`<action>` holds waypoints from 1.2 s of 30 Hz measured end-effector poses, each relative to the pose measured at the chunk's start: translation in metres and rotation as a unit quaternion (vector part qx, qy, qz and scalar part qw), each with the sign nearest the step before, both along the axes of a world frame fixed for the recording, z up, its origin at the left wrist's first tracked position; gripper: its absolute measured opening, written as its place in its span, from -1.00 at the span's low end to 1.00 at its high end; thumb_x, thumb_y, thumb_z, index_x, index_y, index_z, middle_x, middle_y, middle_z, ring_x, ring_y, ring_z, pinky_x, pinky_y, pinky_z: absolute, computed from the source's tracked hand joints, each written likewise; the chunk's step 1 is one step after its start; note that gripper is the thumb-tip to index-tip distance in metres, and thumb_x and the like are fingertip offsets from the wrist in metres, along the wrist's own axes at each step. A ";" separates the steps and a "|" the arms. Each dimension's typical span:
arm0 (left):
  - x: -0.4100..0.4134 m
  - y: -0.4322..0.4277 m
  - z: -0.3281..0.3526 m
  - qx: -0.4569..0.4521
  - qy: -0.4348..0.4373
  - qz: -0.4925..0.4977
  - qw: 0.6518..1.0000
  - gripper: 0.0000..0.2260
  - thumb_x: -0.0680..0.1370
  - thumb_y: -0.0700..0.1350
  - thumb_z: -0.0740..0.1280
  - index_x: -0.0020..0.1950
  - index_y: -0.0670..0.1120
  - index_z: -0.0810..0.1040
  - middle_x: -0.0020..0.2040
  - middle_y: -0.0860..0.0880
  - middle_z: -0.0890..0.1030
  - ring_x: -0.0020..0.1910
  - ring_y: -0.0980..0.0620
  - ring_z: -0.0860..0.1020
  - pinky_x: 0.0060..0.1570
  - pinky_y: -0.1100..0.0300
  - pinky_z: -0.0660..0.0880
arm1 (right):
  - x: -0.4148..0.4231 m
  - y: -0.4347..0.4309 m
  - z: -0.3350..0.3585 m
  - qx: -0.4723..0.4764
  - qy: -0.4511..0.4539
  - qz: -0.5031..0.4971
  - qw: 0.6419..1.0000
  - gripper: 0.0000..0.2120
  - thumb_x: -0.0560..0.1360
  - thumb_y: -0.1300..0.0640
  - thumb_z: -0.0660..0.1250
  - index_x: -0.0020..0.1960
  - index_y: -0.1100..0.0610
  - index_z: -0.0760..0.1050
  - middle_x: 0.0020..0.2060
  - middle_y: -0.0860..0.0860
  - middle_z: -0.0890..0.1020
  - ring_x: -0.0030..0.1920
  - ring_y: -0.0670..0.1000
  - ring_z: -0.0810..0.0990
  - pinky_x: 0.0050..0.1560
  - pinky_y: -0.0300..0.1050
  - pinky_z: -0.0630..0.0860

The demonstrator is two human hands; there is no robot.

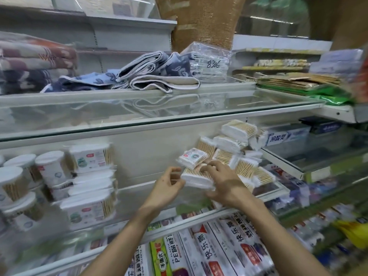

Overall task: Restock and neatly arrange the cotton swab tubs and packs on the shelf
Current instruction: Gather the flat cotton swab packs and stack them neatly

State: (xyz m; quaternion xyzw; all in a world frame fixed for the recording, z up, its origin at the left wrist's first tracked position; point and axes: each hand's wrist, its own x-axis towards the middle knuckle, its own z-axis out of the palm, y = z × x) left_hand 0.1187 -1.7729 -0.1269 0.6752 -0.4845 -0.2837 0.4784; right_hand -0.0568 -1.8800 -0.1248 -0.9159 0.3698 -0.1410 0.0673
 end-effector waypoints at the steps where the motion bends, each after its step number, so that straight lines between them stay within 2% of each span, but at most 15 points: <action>1: -0.001 0.000 0.001 -0.011 0.004 0.009 1.000 -0.73 0.62 -0.11 0.32 0.30 0.06 0.46 0.20 0.01 0.57 0.13 0.12 0.55 -0.10 0.39 0.45 | -0.001 0.000 0.000 0.012 -0.036 0.007 0.999 -0.41 0.39 -0.02 0.48 0.36 -0.17 0.33 0.46 -0.10 0.32 0.35 0.04 0.40 0.38 0.12 0.40; 5: 0.002 0.007 0.013 -0.086 -0.003 0.035 0.996 -0.70 0.57 -0.15 0.38 0.29 0.01 0.49 0.16 0.03 0.60 0.08 0.23 0.54 -0.12 0.52 0.46 | -0.001 0.004 0.014 0.044 -0.160 0.030 0.986 -0.53 0.44 0.03 0.43 0.30 -0.13 0.39 0.26 -0.16 0.48 0.17 -0.03 0.52 0.23 0.09 0.54; 7: 0.005 0.013 0.020 -0.117 0.020 0.041 0.992 -0.67 0.56 -0.14 0.41 0.29 0.03 0.47 0.17 0.08 0.58 0.10 0.23 0.54 -0.10 0.49 0.48 | 0.002 0.011 0.025 0.102 -0.246 0.034 0.963 -0.55 0.48 0.05 0.44 0.33 -0.08 0.42 0.15 -0.19 0.49 0.06 -0.08 0.58 0.00 -0.10 0.64; 9: 0.009 0.019 0.025 -0.124 0.022 0.051 0.991 -0.64 0.56 -0.09 0.40 0.33 0.08 0.44 0.15 0.13 0.58 0.12 0.25 0.54 -0.12 0.49 0.48 | 0.008 0.017 0.033 0.181 -0.322 0.032 0.929 -0.63 0.52 0.00 0.41 0.30 -0.10 0.44 0.05 -0.21 0.51 -0.04 -0.13 0.60 -0.26 -0.28 0.59; 12: 0.016 0.024 0.028 -0.142 0.018 0.070 0.987 -0.70 0.60 -0.06 0.35 0.33 0.08 0.46 0.14 0.13 0.59 0.12 0.27 0.54 -0.16 0.54 0.47 | 0.020 0.019 0.034 0.212 -0.382 0.027 0.899 -0.83 0.55 -0.15 0.32 0.06 -0.08 0.50 -0.03 -0.15 0.62 -0.03 -0.13 0.61 -0.23 -0.24 0.56; 14: 0.020 0.026 0.029 -0.151 0.054 0.072 0.984 -0.76 0.61 -0.02 0.31 0.28 0.06 0.50 0.13 0.13 0.62 0.13 0.20 0.57 -0.05 0.41 0.52 | 0.030 0.019 0.031 0.248 -0.418 0.050 0.872 -0.81 0.60 -0.12 0.27 0.01 -0.02 0.55 -0.08 -0.03 0.69 -0.14 -0.10 0.63 -0.29 -0.30 0.52; 17: 0.026 0.030 0.027 -0.147 0.113 0.077 0.980 -0.81 0.59 0.02 0.32 0.19 0.06 0.54 0.14 0.01 0.67 0.15 0.03 0.62 0.18 0.08 0.56 | 0.042 0.021 0.027 0.303 -0.433 0.058 0.847 -0.69 0.63 -0.06 0.25 0.08 0.17 0.59 -0.12 0.12 0.72 -0.34 -0.08 0.59 -0.43 -0.29 0.44; 19: 0.030 0.032 0.026 -0.150 0.115 0.089 0.978 -0.82 0.58 0.04 0.33 0.17 0.08 0.54 0.11 0.03 0.68 0.15 0.02 0.62 0.17 0.08 0.56 | 0.048 0.022 0.025 0.307 -0.435 0.062 0.844 -0.68 0.64 -0.03 0.24 0.09 0.22 0.59 -0.12 0.09 0.73 -0.36 -0.12 0.61 -0.44 -0.31 0.43; 22: 0.033 0.038 0.029 -0.158 0.091 0.105 0.978 -0.78 0.61 0.02 0.31 0.24 0.03 0.52 0.11 0.07 0.65 0.10 0.14 0.60 -0.08 0.38 0.55 | 0.055 0.026 0.028 0.315 -0.451 0.077 0.832 -0.69 0.65 0.03 0.24 0.07 0.28 0.59 -0.16 0.08 0.72 -0.41 -0.17 0.60 -0.49 -0.33 0.42; 24: 0.034 0.041 0.030 -0.169 0.087 0.112 0.975 -0.79 0.61 0.01 0.30 0.24 0.03 0.51 0.12 0.09 0.64 0.09 0.20 0.58 -0.17 0.48 0.50 | 0.059 0.028 0.030 0.321 -0.461 0.081 0.823 -0.71 0.64 0.05 0.25 0.07 0.27 0.59 -0.19 0.05 0.71 -0.42 -0.19 0.59 -0.49 -0.33 0.41; 26: 0.035 0.045 0.033 -0.176 0.086 0.118 0.973 -0.81 0.60 0.01 0.31 0.21 0.07 0.50 0.13 0.11 0.62 0.11 0.23 0.57 -0.13 0.47 0.51 | 0.063 0.030 0.032 0.324 -0.461 0.086 0.821 -0.73 0.64 0.01 0.26 0.06 0.20 0.61 -0.20 0.03 0.72 -0.41 -0.12 0.58 -0.47 -0.28 0.42; 29: 0.041 0.055 0.038 -0.199 0.060 0.138 0.968 -0.76 0.60 -0.01 0.33 0.25 -0.04 0.53 0.15 0.07 0.63 0.13 0.21 0.59 0.02 0.39 0.53 | 0.072 0.034 0.033 0.331 -0.450 0.113 0.821 -0.80 0.60 -0.02 0.32 0.09 0.07 0.62 -0.10 -0.02 0.73 -0.25 -0.06 0.63 -0.39 -0.19 0.49; 31: 0.050 0.066 0.040 -0.221 0.026 0.150 0.963 -0.73 0.60 -0.01 0.34 0.27 -0.07 0.54 0.14 0.08 0.64 0.11 0.23 0.60 0.01 0.42 0.50 | 0.082 0.040 0.035 0.328 -0.435 0.142 0.826 -0.82 0.57 0.01 0.38 0.14 0.02 0.60 -0.02 -0.08 0.72 -0.13 -0.07 0.67 -0.30 -0.14 0.58; 36: 0.084 0.098 0.043 -0.241 -0.035 0.235 0.941 -0.72 0.61 -0.06 0.35 0.31 -0.07 0.54 0.14 0.01 0.63 0.07 0.18 0.61 0.00 0.36 0.54 | 0.129 0.063 0.038 0.325 -0.412 0.183 0.831 -0.81 0.53 0.03 0.44 0.14 -0.04 0.59 -0.03 -0.14 0.71 -0.09 -0.08 0.69 -0.19 -0.15 0.64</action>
